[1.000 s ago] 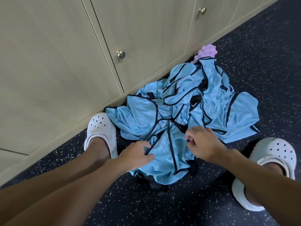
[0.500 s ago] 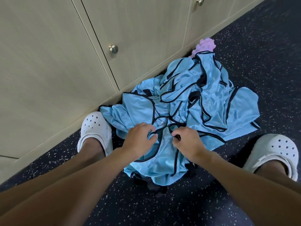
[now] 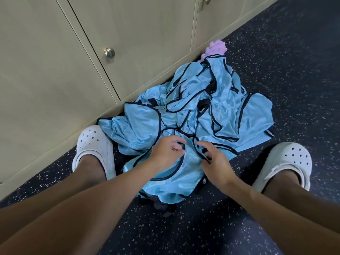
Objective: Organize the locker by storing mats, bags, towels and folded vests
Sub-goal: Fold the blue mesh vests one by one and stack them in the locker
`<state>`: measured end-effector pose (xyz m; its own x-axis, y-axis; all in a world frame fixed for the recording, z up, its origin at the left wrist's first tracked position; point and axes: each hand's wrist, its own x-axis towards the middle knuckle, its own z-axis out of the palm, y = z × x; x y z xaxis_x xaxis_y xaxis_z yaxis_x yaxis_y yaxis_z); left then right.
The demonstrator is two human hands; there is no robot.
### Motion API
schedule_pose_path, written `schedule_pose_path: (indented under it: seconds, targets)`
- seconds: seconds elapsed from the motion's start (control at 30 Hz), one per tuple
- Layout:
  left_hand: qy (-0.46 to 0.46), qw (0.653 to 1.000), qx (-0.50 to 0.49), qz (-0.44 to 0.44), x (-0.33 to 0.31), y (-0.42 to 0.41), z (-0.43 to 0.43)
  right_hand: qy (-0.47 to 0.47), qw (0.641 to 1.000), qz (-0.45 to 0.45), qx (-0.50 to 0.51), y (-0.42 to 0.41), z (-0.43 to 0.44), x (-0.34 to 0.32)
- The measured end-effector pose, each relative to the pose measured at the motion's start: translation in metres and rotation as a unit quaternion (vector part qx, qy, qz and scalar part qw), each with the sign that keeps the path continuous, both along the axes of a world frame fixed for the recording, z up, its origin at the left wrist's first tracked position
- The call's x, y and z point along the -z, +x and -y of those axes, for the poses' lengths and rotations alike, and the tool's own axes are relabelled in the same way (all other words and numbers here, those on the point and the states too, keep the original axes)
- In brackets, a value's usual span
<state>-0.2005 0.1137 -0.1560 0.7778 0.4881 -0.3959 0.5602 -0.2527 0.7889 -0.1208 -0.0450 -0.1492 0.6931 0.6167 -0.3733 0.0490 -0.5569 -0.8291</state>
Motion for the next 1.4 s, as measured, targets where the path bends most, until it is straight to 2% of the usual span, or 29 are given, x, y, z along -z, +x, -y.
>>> schedule_pose_path:
  seconds: [0.27,0.47,0.63,0.8,0.97,1.1,1.17,1.3,1.4]
  targets:
    - [-0.097,0.993,-0.038,0.051,-0.054,0.010,0.006,0.066,0.995,-0.024,0.065,0.017,-0.009,-0.045]
    - [-0.042,0.983,-0.054,0.168,-0.127,0.015,0.003,0.136,0.983,-0.098,0.076,0.022,-0.012,-0.098]
    - [0.008,0.972,-0.018,0.234,-0.214,0.008,0.005,0.156,0.987,-0.009,0.042,0.017,-0.018,-0.157]
    - [0.022,0.954,-0.036,0.298,-0.292,-0.005,0.002,0.198,0.976,0.080,0.045,0.020,-0.021,-0.249]
    - [0.022,0.923,-0.068,0.379,-0.362,-0.014,0.004,0.281,0.945,0.147,0.073,0.027,-0.016,-0.346]
    - [0.024,0.885,-0.096,0.455,-0.398,-0.020,0.009,0.351,0.917,0.181,0.057,0.021,-0.004,-0.396]
    - [0.022,0.875,-0.095,0.474,-0.408,-0.022,0.015,0.336,0.922,0.193,0.022,0.018,0.001,-0.406]
    - [0.019,0.875,-0.085,0.476,-0.411,-0.027,0.028,0.230,0.943,0.230,-0.070,0.012,0.007,-0.407]
    - [0.021,0.879,-0.080,0.469,-0.407,-0.029,0.030,0.186,0.938,0.269,-0.113,0.010,0.007,-0.402]
